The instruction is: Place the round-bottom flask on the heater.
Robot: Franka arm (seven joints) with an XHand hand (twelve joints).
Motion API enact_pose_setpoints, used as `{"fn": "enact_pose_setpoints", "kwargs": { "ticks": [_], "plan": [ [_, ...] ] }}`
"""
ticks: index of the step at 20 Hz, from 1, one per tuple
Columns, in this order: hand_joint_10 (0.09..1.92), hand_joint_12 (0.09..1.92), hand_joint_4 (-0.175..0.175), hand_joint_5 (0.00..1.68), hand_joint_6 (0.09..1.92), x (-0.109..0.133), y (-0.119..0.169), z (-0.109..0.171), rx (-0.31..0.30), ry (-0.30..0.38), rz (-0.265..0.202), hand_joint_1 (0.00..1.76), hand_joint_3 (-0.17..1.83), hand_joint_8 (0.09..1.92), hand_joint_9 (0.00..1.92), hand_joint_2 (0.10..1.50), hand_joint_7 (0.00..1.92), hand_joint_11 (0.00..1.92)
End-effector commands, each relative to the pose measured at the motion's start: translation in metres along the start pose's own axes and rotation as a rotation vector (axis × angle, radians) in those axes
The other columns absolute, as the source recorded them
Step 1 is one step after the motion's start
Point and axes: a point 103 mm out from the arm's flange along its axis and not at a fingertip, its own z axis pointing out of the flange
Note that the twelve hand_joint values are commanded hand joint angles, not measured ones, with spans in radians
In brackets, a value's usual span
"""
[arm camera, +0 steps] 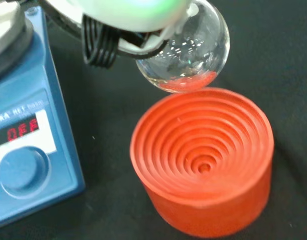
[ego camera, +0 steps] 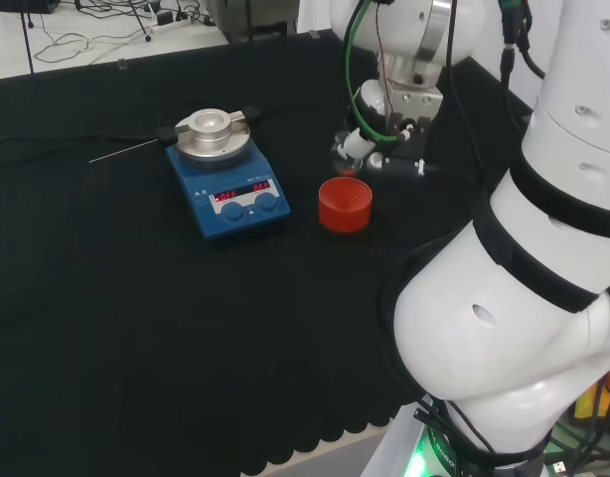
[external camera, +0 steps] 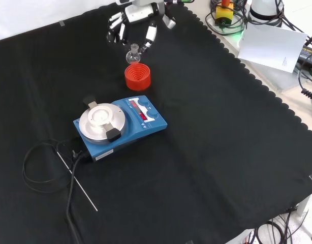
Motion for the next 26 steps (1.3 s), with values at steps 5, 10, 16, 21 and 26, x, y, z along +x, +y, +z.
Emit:
{"fn": "enact_pose_setpoints", "kwargs": {
  "ticks": [5,10,16,21,26],
  "plan": [
    [0.64,1.41,0.103,1.19,0.89,0.052,0.027,-0.042,-0.034,0.011,-0.048,1.12,0.79,0.69,0.53,0.63,0.27,0.13],
    [0.64,1.41,0.1,1.19,0.89,0.078,0.053,-0.05,-0.025,-0.001,-0.082,1.12,0.79,0.69,0.53,0.63,0.27,0.12],
    [0.64,1.41,0.096,1.19,0.89,0.111,0.077,-0.051,-0.004,0.005,-0.136,1.12,0.79,0.69,0.53,0.63,0.27,0.12],
    [0.64,1.41,0.092,1.19,0.89,0.136,0.094,-0.049,0.011,0.01,-0.178,1.13,0.8,0.69,0.53,0.63,0.27,0.12],
    [0.64,1.41,0.088,1.19,0.89,0.156,0.103,-0.042,0.02,0.02,-0.209,1.13,0.8,0.69,0.53,0.63,0.27,0.12]
  ]
}}
